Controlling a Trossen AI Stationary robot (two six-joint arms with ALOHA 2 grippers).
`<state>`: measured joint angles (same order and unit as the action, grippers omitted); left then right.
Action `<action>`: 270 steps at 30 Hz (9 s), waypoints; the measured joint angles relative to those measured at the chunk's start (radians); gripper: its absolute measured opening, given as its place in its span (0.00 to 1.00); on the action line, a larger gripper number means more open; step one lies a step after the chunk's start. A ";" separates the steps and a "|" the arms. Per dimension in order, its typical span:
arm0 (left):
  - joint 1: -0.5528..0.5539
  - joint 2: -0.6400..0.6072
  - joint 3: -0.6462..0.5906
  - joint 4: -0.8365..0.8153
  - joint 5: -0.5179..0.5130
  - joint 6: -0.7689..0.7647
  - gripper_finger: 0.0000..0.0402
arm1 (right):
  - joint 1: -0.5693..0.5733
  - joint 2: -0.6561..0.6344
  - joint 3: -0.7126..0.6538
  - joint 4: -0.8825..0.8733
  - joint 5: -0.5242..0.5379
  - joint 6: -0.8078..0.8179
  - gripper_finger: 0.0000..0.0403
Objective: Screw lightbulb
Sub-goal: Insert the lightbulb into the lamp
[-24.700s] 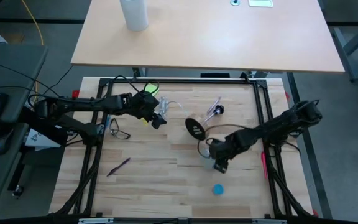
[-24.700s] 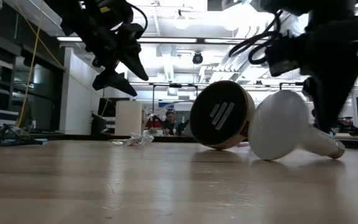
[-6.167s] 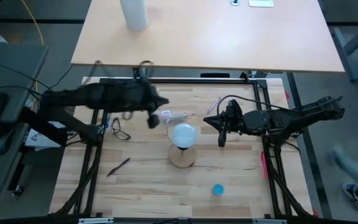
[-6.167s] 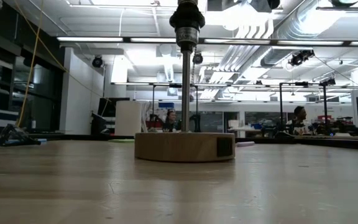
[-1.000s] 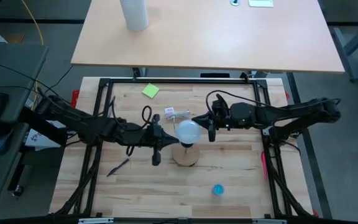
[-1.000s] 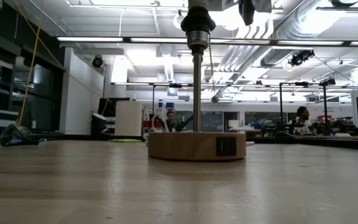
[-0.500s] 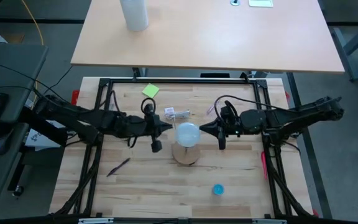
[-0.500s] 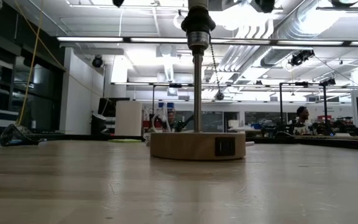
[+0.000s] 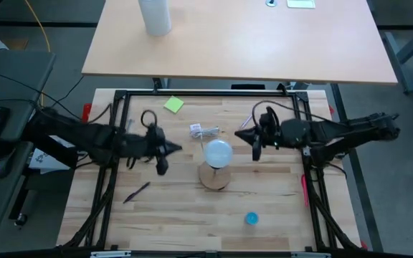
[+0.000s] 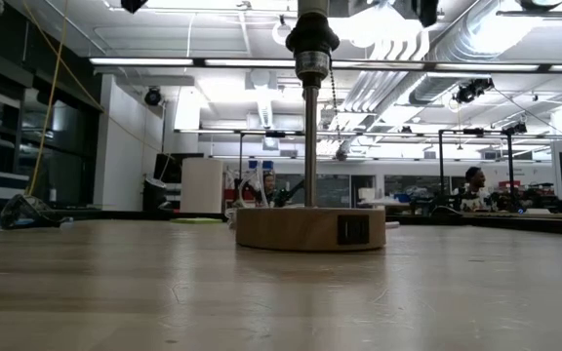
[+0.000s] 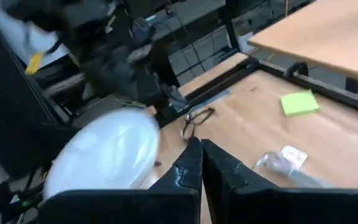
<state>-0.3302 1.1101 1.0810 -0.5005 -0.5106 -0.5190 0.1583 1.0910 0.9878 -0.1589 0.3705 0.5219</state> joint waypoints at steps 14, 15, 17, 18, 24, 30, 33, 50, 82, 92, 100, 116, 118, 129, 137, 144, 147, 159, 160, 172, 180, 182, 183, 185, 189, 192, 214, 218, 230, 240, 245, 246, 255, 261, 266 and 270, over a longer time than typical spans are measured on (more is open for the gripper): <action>-0.088 0.316 0.026 0.625 0.047 0.156 0.00 | -0.213 0.174 0.000 0.263 -0.327 -0.050 0.00; -0.077 0.328 0.035 0.632 0.070 0.165 0.00 | -0.213 0.182 0.000 0.268 -0.327 -0.047 0.00; -0.058 0.348 0.051 0.642 0.115 0.188 0.00 | -0.213 0.201 0.000 0.279 -0.331 -0.029 0.00; -0.050 0.357 0.059 0.647 0.132 0.195 0.00 | -0.213 0.211 0.000 0.285 -0.338 -0.025 0.00; -0.016 0.370 0.072 0.649 0.166 0.200 0.00 | -0.200 0.231 0.000 0.353 -0.342 -0.005 0.00; 0.002 0.364 0.072 0.600 0.164 0.200 0.00 | -0.162 0.216 0.000 0.342 -0.340 0.002 0.00; 0.007 0.364 0.072 0.579 0.164 0.200 0.00 | -0.140 0.211 0.000 0.333 -0.316 0.018 0.00; 0.017 0.241 0.072 0.375 0.035 0.236 0.00 | -0.033 0.157 0.000 0.212 -0.221 0.058 0.00; -0.027 0.011 0.043 -0.003 -0.207 0.051 0.00 | -0.030 0.004 0.000 0.003 -0.041 -0.012 0.00; -0.153 0.206 0.030 0.428 -0.164 0.189 0.00 | -0.216 0.157 0.000 0.299 -0.295 -0.078 0.00; -0.079 0.306 0.030 0.672 -0.068 0.244 0.00 | -0.272 0.244 0.000 0.368 -0.374 -0.078 0.00; -0.007 0.314 0.032 0.660 -0.023 0.234 0.00 | -0.194 0.255 0.000 0.385 -0.362 -0.051 0.00; -0.005 0.313 0.032 0.650 -0.021 0.234 0.00 | -0.186 0.255 0.000 0.385 -0.354 -0.051 0.00; -0.001 0.309 0.033 0.631 -0.025 0.274 0.00 | -0.165 0.217 0.000 0.328 -0.338 -0.048 0.00; 0.014 0.293 0.032 0.605 -0.051 0.297 0.00 | -0.151 0.171 0.000 0.241 -0.291 -0.048 0.00; 0.038 0.291 0.032 0.583 -0.051 0.296 0.00 | -0.151 0.145 0.000 0.193 -0.266 -0.025 0.00; 0.049 0.291 0.032 0.577 -0.063 0.297 0.00 | -0.149 0.136 0.000 0.176 -0.253 -0.022 0.00; 0.065 0.287 0.032 0.560 -0.128 0.339 0.00 | -0.145 0.128 0.000 0.149 -0.221 0.004 0.00; 0.065 0.283 0.032 0.554 -0.138 0.340 0.00 | -0.142 0.128 0.000 0.146 -0.216 0.005 0.00; 0.077 0.231 0.030 0.392 -0.309 0.324 0.00 | -0.108 0.083 0.000 0.083 -0.259 0.021 0.00; 0.100 0.225 0.027 0.320 -0.307 0.312 0.00 | -0.036 0.058 0.000 0.069 -0.224 0.040 0.00; 0.112 0.217 0.028 0.303 -0.307 0.312 0.00 | -0.013 0.059 0.000 0.053 -0.208 0.039 0.00; 0.116 0.213 0.028 0.290 -0.307 0.312 0.00 | -0.004 0.059 0.000 0.050 -0.199 0.039 0.00; 0.128 0.199 0.028 0.268 -0.304 0.313 0.00 | 0.009 0.056 0.000 0.032 -0.187 0.040 0.00; 0.145 0.152 0.029 0.216 -0.303 0.313 0.00 | 0.025 0.037 0.000 -0.004 -0.179 0.046 0.00; 0.153 0.116 0.029 0.177 -0.303 0.311 0.00 | 0.026 0.014 0.000 -0.030 -0.176 0.039 0.00; 0.149 0.043 0.031 0.115 -0.294 0.285 0.00 | 0.024 -0.047 0.000 -0.116 -0.152 0.046 0.00; 0.149 0.043 0.031 0.101 -0.280 0.285 0.00 | 0.023 -0.047 0.000 -0.119 -0.136 0.046 0.00; 0.166 0.039 0.031 0.102 -0.214 0.251 0.00 | 0.011 -0.047 0.000 -0.137 -0.025 0.038 0.00; 0.166 0.035 0.031 0.160 -0.144 0.300 0.00 | -0.113 -0.047 0.000 -0.046 -0.055 -0.031 0.00; 0.165 0.029 0.031 0.161 -0.149 0.288 0.00 | -0.141 -0.047 0.000 -0.046 -0.089 -0.044 0.00; 0.163 0.024 0.031 0.161 -0.149 0.288 0.00 | -0.144 -0.047 0.000 -0.046 -0.094 -0.045 0.00; 0.090 -0.020 0.031 0.164 -0.065 0.285 0.00 | -0.162 -0.047 0.000 -0.026 -0.098 -0.057 0.00; -0.039 0.029 0.032 0.261 -0.050 0.240 0.00 | -0.224 -0.022 0.000 0.048 -0.152 -0.052 0.00; -0.063 0.152 0.032 0.415 -0.048 0.286 0.00 | -0.293 0.058 0.000 0.167 -0.227 -0.044 0.00; -0.037 0.239 0.031 0.552 -0.051 0.313 0.00 | -0.333 0.137 0.000 0.273 -0.320 -0.028 0.00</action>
<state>-0.3677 1.3495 1.1124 0.0517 -0.5614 -0.2057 -0.1745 1.2285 0.9882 0.1138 0.0502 0.4934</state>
